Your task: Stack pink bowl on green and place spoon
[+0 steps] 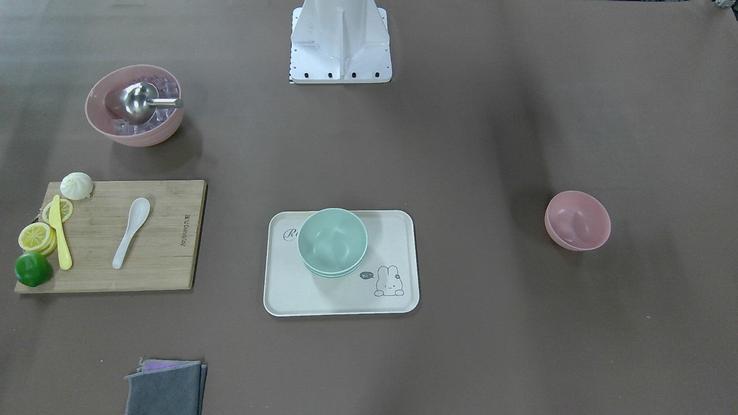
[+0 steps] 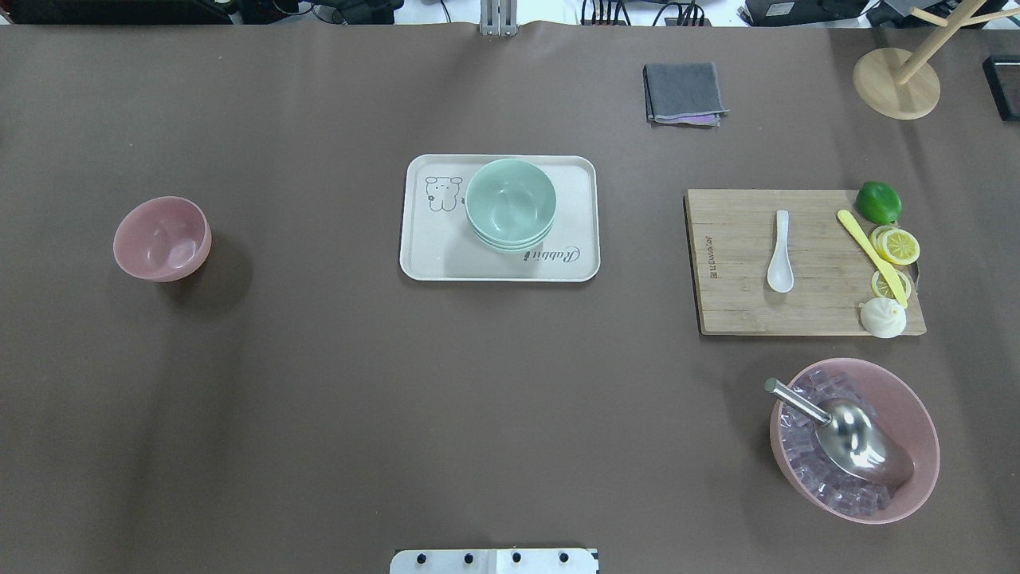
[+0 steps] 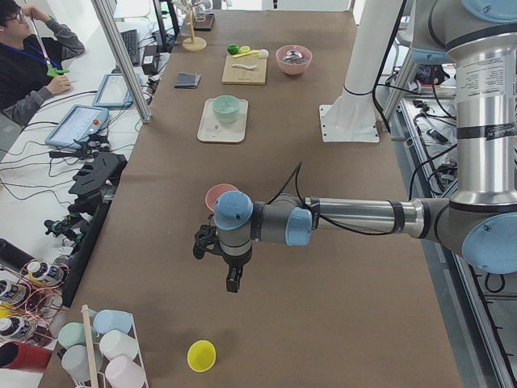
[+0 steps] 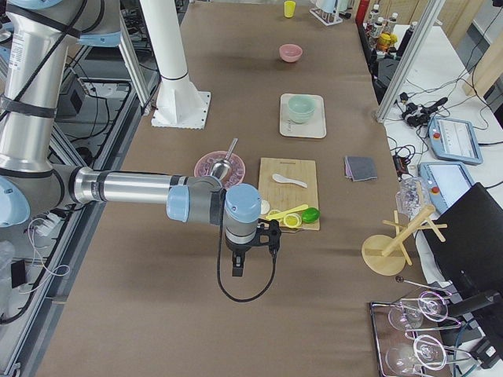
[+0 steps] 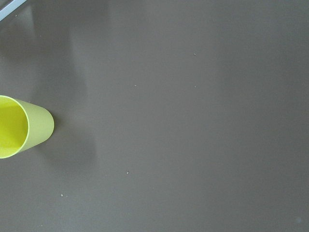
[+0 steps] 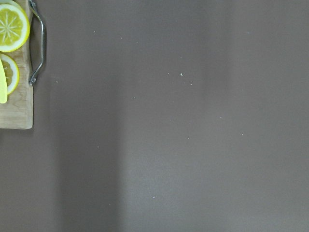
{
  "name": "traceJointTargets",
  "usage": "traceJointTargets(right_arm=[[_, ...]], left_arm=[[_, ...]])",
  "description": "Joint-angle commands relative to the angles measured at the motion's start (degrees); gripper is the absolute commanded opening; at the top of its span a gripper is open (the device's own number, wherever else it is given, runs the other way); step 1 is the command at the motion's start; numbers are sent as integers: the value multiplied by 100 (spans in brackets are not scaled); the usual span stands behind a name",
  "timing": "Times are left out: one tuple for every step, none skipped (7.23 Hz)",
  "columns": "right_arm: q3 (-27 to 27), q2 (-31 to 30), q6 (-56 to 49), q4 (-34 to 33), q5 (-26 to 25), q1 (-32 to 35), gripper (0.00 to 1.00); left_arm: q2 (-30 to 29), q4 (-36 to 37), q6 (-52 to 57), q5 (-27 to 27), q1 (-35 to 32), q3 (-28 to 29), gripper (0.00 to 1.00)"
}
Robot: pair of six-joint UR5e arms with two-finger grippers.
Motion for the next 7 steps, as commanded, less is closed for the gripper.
traceJointTargets(right_arm=[[4,19,0,3,0,-46,100],[4,20,0,3,0,-64,100],[4,54,0,3,0,-64,100],[4,81,0,3,0,-64,100],[4,107,0,3,0,-73,100],[4,125,0,3,0,-73,100],[4,116,0,3,0,-90,100]], left_arm=[[7,0,22,5,9,-67,99],[7,0,14,5,9,-76,99],[15,0,14,5,9,-76,99],[7,0,23,5,18,-85,99],[-28,0,14,5,18,-93,99],[-72,0,-12,-4,18,-93,99],[-64,-9,-39,-65,18,-93,99]])
